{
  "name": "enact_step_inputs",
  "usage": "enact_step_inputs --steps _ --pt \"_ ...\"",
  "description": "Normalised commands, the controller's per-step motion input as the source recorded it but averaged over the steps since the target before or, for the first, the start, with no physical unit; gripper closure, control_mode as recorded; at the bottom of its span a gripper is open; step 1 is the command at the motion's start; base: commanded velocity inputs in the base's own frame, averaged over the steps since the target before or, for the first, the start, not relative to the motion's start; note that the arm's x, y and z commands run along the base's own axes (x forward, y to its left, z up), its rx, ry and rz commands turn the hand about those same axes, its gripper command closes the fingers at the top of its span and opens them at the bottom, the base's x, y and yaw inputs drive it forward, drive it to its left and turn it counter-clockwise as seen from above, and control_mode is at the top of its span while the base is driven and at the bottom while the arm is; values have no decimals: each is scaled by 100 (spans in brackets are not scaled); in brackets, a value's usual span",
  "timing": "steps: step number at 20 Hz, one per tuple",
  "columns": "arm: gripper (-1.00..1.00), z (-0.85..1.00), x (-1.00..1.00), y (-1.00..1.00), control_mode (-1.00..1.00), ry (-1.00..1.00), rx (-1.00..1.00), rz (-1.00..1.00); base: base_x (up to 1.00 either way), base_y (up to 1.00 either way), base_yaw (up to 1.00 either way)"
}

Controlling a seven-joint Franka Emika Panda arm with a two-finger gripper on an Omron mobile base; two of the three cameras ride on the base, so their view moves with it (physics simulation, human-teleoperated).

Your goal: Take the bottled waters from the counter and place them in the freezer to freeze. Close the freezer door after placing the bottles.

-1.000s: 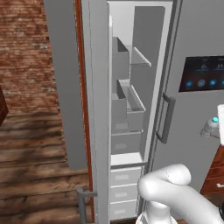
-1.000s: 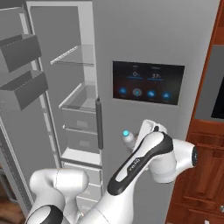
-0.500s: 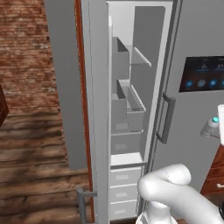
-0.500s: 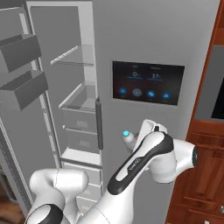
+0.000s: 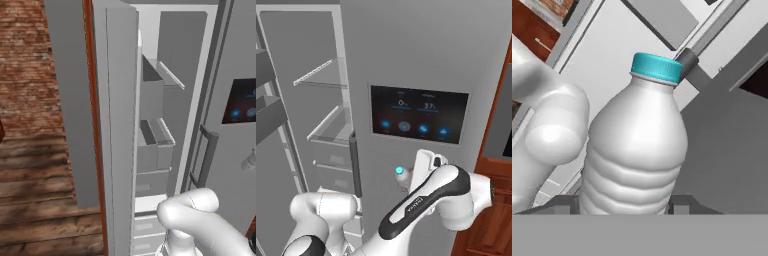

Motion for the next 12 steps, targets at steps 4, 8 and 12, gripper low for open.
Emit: enact_step_inputs --steps 4,8,12 --pt "100 6 -21 23 -100 0 0 0 3 19 0" --pt "100 41 -86 71 -100 -7 -1 0 0 0 0" --pt "100 46 -89 86 -100 -9 0 -9 0 0 0"
